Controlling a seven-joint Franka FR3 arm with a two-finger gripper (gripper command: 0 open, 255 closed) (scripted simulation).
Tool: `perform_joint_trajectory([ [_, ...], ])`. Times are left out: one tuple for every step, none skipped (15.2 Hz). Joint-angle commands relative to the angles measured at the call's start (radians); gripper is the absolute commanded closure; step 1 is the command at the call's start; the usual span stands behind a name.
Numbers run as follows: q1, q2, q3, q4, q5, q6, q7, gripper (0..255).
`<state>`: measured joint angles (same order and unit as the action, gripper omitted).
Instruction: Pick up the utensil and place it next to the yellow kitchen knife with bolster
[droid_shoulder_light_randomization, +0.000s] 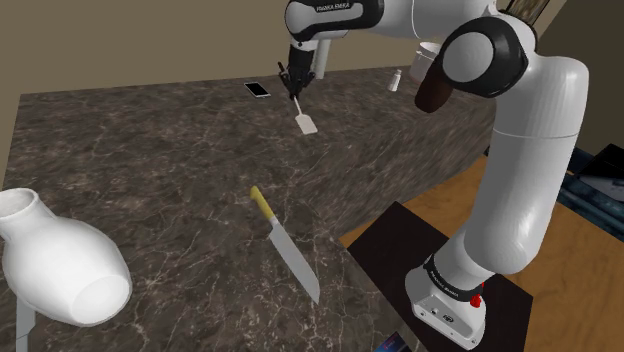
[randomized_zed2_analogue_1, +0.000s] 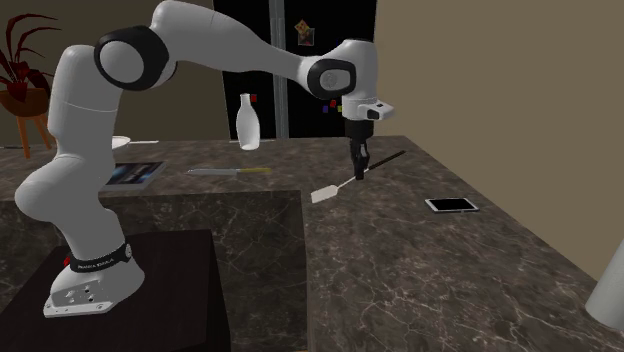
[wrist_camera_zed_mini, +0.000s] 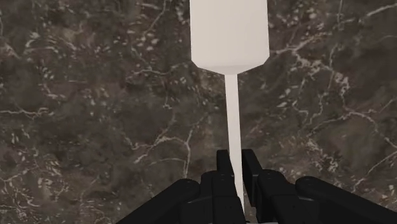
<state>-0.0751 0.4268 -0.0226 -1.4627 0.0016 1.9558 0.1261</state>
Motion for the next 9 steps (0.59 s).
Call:
perform_joint_trajectory([
  [0.0,-0.01,0.0,0.011,0.0,-0.022,0.0,255],
  [0.014,-0.032,0.004,-0.021,-0.004,-0.011,0.019,255],
  [0.028,-0.053,0.009,-0.052,-0.007,-0.001,0.038,255],
  [0.041,-0.072,0.014,-0.081,-0.011,0.008,0.058,255],
  [0.055,-0.09,0.02,-0.108,-0.014,0.017,0.078,255],
  [0.068,-0.108,0.025,-0.134,-0.018,0.024,0.098,255],
  [0.082,-0.124,0.031,-0.157,-0.021,0.031,0.118,255],
  [0.095,-0.14,0.038,-0.18,-0.024,0.038,0.139,255],
  [0.108,-0.154,0.045,-0.2,-0.027,0.043,0.16,255],
])
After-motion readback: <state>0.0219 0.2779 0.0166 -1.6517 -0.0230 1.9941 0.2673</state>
